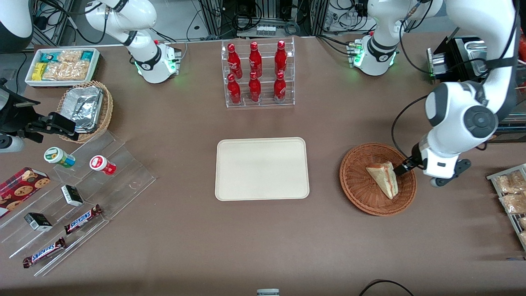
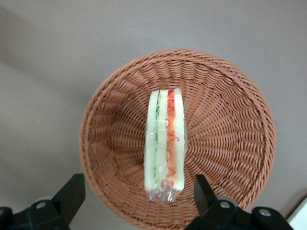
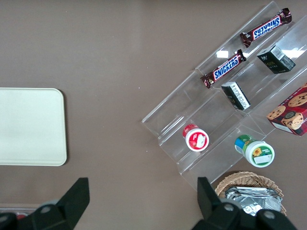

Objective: Place sandwich from basket to tray
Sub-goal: 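Close the left gripper on the wrapped sandwich, then lift the sandwich and carry it with the left gripper over the cream tray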

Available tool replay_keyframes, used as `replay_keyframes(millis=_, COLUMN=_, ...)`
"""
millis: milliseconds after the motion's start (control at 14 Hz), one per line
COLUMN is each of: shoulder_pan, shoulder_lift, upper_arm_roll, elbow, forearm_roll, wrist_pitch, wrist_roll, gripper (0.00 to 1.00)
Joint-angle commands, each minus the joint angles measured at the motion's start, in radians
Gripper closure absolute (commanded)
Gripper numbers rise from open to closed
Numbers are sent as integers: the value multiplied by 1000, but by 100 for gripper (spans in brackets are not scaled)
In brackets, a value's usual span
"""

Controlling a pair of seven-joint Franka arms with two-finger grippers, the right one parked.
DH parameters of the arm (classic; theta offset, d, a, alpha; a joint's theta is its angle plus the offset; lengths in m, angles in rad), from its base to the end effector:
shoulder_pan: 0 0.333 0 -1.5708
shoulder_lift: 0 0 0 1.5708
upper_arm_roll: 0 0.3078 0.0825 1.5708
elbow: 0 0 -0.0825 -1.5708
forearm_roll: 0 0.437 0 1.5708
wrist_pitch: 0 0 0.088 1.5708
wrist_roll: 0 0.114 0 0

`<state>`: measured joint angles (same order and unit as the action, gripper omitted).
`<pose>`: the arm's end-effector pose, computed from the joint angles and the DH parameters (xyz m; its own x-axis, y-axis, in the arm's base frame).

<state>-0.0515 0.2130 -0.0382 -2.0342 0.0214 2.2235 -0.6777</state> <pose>0.6210 -0.0549 0.2912 0.8387 0.5444 -0.0129 0.5441 -0.8388 -0.0215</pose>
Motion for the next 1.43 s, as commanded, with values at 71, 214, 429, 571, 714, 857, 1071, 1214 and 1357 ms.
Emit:
replay_keyframes(millis=71, shoulder_pan=-50, shoulder_lift=42, upper_arm_roll=4, elbow=-12, forearm_roll=11, wrist_pitch=61, wrist_roll=-69, gripper=0)
replay_keyframes(millis=214, shoulder_pan=-51, shoulder_lift=51, upper_arm_roll=4, elbow=-26, forearm_roll=11, wrist_pitch=106, wrist_roll=-86, gripper=0)
replay_keyframes(millis=429, shoulder_pan=-54, shoulder_lift=80, upper_arm_roll=4, elbow=-49, forearm_roll=11, wrist_pitch=165, wrist_roll=-92, gripper=0)
replay_keyframes(millis=571, shoulder_pan=-53, shoulder_lift=98, upper_arm_roll=6, elbow=-73, forearm_roll=11, wrist_pitch=224, wrist_roll=-91, gripper=0)
replay_keyframes(millis=714, shoulder_pan=-53, shoulder_lift=124, upper_arm_roll=6, elbow=-83, forearm_roll=11, wrist_pitch=255, wrist_roll=-91, gripper=5)
replay_keyframes(millis=857, shoulder_pan=-53, shoulder_lift=129, upper_arm_roll=6, elbow=-92, forearm_roll=12, wrist_pitch=254, wrist_roll=-91, gripper=61)
replay_keyframes(millis=1071, shoulder_pan=-54, shoulder_lift=117, upper_arm_roll=7, elbow=-97, forearm_roll=14, wrist_pitch=236, wrist_roll=-79, gripper=100)
replay_keyframes(millis=1214, shoulder_pan=-53, shoulder_lift=89, upper_arm_roll=8, elbow=-87, forearm_roll=52, wrist_pitch=162, wrist_roll=-79, gripper=100)
replay_keyframes(millis=1357, shoulder_pan=-53, shoulder_lift=45, upper_arm_roll=4, elbow=-51, forearm_roll=68, wrist_pitch=44, wrist_roll=-76, gripper=100)
